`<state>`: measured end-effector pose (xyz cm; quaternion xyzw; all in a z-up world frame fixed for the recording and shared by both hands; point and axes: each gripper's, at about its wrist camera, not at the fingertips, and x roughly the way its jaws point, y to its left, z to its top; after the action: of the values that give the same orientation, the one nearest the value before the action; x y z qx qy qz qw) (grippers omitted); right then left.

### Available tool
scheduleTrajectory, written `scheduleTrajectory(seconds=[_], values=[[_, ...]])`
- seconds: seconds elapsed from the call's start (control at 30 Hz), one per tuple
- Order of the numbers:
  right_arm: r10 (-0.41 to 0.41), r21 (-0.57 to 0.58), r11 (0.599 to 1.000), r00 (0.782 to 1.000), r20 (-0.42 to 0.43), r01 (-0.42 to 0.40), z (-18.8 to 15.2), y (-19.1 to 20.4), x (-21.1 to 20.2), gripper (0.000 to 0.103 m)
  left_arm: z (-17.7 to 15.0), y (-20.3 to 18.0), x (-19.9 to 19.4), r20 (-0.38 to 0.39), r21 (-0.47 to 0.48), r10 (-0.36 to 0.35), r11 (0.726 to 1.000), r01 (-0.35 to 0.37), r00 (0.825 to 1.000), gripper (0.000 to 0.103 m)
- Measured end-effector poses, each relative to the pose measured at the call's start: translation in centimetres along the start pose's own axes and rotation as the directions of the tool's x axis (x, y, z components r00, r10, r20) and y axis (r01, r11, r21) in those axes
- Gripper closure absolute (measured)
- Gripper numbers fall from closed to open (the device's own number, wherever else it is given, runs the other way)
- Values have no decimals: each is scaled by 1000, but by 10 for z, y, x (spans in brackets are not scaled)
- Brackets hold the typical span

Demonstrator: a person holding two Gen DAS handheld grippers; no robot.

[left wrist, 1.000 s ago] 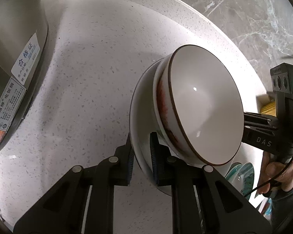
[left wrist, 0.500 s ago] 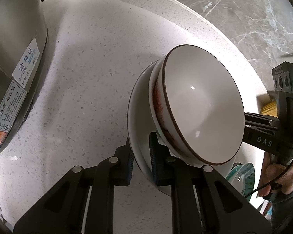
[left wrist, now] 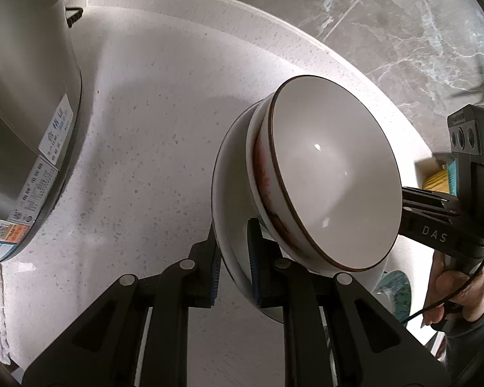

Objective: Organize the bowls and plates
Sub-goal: 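Lift the stack with both grippers and lower it onto the teal floral plate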

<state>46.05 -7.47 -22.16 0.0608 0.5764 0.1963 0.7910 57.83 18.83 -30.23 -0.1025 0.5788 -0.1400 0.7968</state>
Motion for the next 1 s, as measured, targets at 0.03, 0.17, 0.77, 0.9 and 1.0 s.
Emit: scheduleTrajectory(seconds=[0.03,0.17,0.77,0.9,1.0], values=[[0,0,1000,1000,3,0,-1,0,-3,91,-1,-2,-4,3,2,-1,1000,1,1000,91],[-4,-5,1000,1000,26,4,-7,2,-24,91,-3,-12,-22,14,26,-4,1000,4,1000,90],[-49,94,995,997,57,43,-113,-35,-103,90,-90,-124,-46,-40,160,-45,986,51,998,91],[-43,120,992,998,49,37,-139,-48,-111,90,-116,-145,-45,-60,173,-49,983,59,997,91],[-41,136,990,998,46,34,-155,-55,-116,90,-134,-159,-43,-68,181,-49,982,61,996,91]])
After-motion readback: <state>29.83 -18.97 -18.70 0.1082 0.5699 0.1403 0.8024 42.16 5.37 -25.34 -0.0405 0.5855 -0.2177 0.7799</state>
